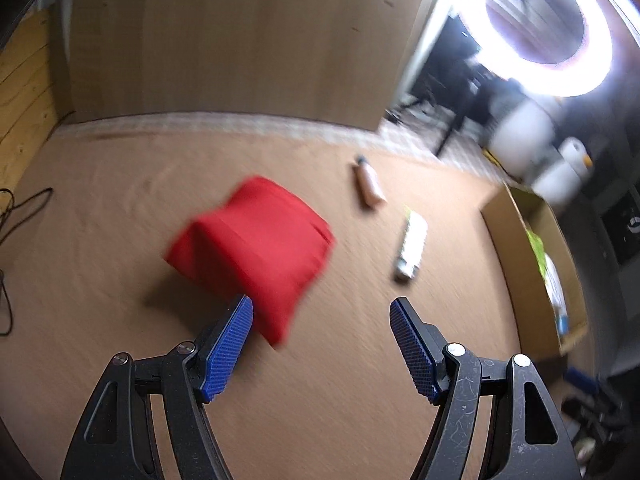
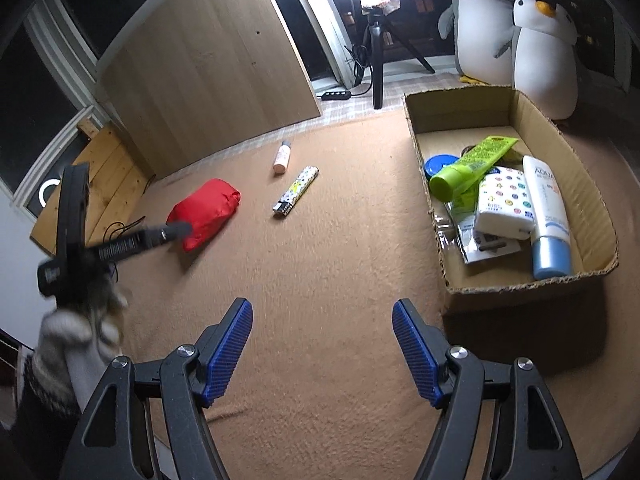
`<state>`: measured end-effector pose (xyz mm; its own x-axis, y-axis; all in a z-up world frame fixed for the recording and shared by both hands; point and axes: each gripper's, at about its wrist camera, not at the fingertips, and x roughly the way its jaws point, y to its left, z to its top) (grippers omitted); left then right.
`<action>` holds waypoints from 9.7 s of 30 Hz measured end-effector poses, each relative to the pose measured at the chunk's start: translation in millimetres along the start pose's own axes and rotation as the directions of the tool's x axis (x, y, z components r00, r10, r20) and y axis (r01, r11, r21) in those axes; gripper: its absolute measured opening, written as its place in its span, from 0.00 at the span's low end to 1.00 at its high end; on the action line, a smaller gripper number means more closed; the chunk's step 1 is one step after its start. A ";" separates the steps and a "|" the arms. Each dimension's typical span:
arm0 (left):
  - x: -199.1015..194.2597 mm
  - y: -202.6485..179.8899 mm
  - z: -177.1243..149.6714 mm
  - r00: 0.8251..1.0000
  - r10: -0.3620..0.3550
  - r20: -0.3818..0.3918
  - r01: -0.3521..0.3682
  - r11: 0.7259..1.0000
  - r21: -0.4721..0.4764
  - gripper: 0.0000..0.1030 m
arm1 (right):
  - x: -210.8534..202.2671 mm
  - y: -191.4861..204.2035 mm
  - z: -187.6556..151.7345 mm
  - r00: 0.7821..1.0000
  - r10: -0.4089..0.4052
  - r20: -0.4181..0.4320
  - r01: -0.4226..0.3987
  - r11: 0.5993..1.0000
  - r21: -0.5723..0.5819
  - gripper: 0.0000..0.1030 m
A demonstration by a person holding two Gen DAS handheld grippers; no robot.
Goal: Organize objects
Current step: 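Move the left tool to the red fabric pouch, then grasp the red pouch with the left gripper and lift it, then close the right gripper on the red pouch while the left gripper holds it, then carry the red pouch into the box and open both grippers, then move the right tool to the colourfully printed white lighter, then grasp the printed lighter with the right gripper and lift it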
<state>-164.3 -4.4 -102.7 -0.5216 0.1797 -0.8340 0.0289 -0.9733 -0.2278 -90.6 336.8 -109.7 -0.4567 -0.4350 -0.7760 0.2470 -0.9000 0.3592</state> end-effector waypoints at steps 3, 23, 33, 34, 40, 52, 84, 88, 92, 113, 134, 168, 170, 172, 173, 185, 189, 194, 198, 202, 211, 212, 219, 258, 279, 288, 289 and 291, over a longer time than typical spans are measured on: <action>3.7 16.0 18.5 1.000 0.025 0.010 -0.025 0.999 -0.020 0.72 | 1.6 0.9 -3.1 1.000 -0.004 -0.012 0.004 1.000 0.011 0.67; 85.6 63.7 60.9 0.992 0.040 -0.118 -0.052 0.994 -0.096 0.71 | -10.8 -1.4 -17.6 0.999 -0.031 -0.025 0.032 0.999 0.043 0.67; 80.4 53.1 29.2 0.994 0.007 -0.107 -0.015 0.997 -0.075 0.66 | -11.1 -4.3 -17.1 0.999 -0.031 -0.026 0.032 0.998 0.047 0.67; 78.6 52.1 24.6 0.994 0.000 -0.106 -0.008 0.997 -0.076 0.66 | -10.3 -3.7 -16.6 0.999 -0.028 -0.027 0.029 0.999 0.045 0.67; 65.0 41.8 -7.7 0.992 -0.037 -0.117 0.029 0.998 -0.063 0.66 | -5.2 1.9 -14.9 0.999 -0.013 -0.034 0.013 1.000 0.024 0.67; 51.5 23.2 -46.7 0.978 -0.142 -0.154 0.130 0.988 -0.081 0.62 | 7.8 21.1 -10.4 0.998 0.024 -0.054 -0.025 0.999 -0.033 0.67; -5.1 -79.0 -137.0 0.932 -0.245 -0.266 0.287 0.949 0.132 0.73 | 51.4 6.9 -23.7 0.965 0.125 -0.232 -0.106 0.990 0.090 0.67; -1.9 -76.2 -136.2 0.927 -0.252 -0.278 0.297 0.946 0.132 0.73 | 62.1 16.3 -24.7 0.957 0.144 -0.253 -0.128 0.989 0.080 0.67; 3.9 -76.3 -136.4 0.916 -0.277 -0.290 0.319 0.941 0.109 0.73 | 72.9 24.1 -24.2 0.950 0.148 -0.273 -0.132 0.988 0.079 0.67; 0.6 -87.9 -123.8 0.913 -0.309 -0.267 0.348 0.931 0.113 0.65 | 86.6 38.3 -17.1 0.936 0.178 -0.302 -0.171 0.984 0.048 0.64; -15.3 -208.7 -37.7 0.910 -0.389 -0.145 0.414 0.872 0.262 0.65 | 11.7 -11.9 66.2 0.986 0.120 -0.115 -0.121 0.993 0.000 0.64; 116.0 -317.8 36.6 0.907 -0.363 -0.211 0.408 0.881 0.239 0.66 | 39.6 -136.0 157.5 0.995 -0.058 -0.076 0.060 0.998 0.028 0.64; 116.3 -316.9 36.8 0.908 -0.365 -0.207 0.409 0.879 0.244 0.66 | 42.3 -135.1 158.0 0.994 -0.064 -0.086 0.066 0.998 0.025 0.64; 114.9 -316.7 36.9 0.909 -0.365 -0.203 0.409 0.877 0.252 0.66 | 43.1 -134.2 157.8 0.994 -0.067 -0.088 0.070 0.997 0.022 0.64; 114.4 -316.5 37.0 0.910 -0.363 -0.200 0.406 0.877 0.256 0.66 | 42.6 -133.6 157.7 0.994 -0.071 -0.086 0.073 0.997 0.022 0.64; 71.0 -296.4 27.8 0.924 -0.355 -0.144 0.382 0.873 0.304 0.66 | 19.3 -124.2 153.9 0.996 -0.084 -0.037 0.086 0.995 0.045 0.64; 43.6 -282.5 17.1 0.933 -0.343 -0.109 0.360 0.875 0.325 0.66 | 9.3 -113.3 148.3 0.997 -0.081 -0.016 0.082 0.996 0.041 0.64; 6.1 -261.6 -2.5 0.941 -0.330 -0.078 0.335 0.873 0.355 0.66 | 1.2 -95.4 127.1 0.997 -0.072 0.011 0.071 0.996 0.052 0.64; -18.7 -242.5 -16.3 0.938 -0.338 -0.074 0.342 0.871 0.353 0.66 | -3.6 -75.8 109.6 0.997 -0.071 0.022 0.070 0.997 0.038 0.64; -40.0 -222.8 -29.5 0.948 -0.313 -0.054 0.311 0.877 0.368 0.66 | -9.5 -56.4 93.5 0.999 -0.043 0.028 0.042 0.999 0.035 0.64; -71.3 -175.0 -49.4 0.964 -0.264 -0.018 0.253 0.899 0.357 0.67 | -20.3 -14.1 67.3 0.999 -0.016 0.047 0.016 1.000 0.001 0.64; -73.7 -168.9 -50.7 0.966 -0.257 -0.013 0.244 0.903 0.354 0.67 | -20.9 -10.7 65.2 0.999 -0.018 0.049 0.018 1.000 -0.001 0.64; -84.0 -138.5 -53.1 0.977 -0.213 0.015 0.195 0.920 0.339 0.67 | -17.9 4.8 50.4 0.999 -0.028 0.042 0.029 1.000 -0.007 0.64; -30.3 14.9 -32.5 0.997 -0.067 -0.023 0.069 0.995 0.079 0.66 | 127.1 38.6 98.8 0.989 -0.048 -0.143 0.043 0.998 -0.037 0.63; -32.6 59.2 -44.1 0.996 -0.085 -0.021 0.085 0.996 0.001 0.66 | 211.8 55.4 120.8 0.944 -0.199 -0.265 0.183 0.980 -0.084 0.32; -31.2 56.1 -47.4 0.995 -0.096 -0.031 0.097 0.995 0.010 0.66 | 211.7 53.8 119.8 0.940 -0.194 -0.281 0.160 0.977 -0.138 0.20; -30.6 55.3 -47.4 0.995 -0.097 -0.033 0.097 0.995 0.012 0.66 | 210.3 52.2 118.4 0.941 -0.188 -0.282 0.154 0.979 -0.137 0.19; -30.1 52.4 -48.3 0.994 -0.099 -0.035 0.100 0.995 0.016 0.66 | 206.9 51.1 114.3 0.942 -0.181 -0.281 0.147 0.980 -0.137 0.18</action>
<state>-105.9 -53.9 -113.8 -0.4918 0.2801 -0.8244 -0.0371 -0.9527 -0.3015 -270.2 197.7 -192.6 -0.2347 -0.2397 -0.9421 0.2918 -0.9418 0.1669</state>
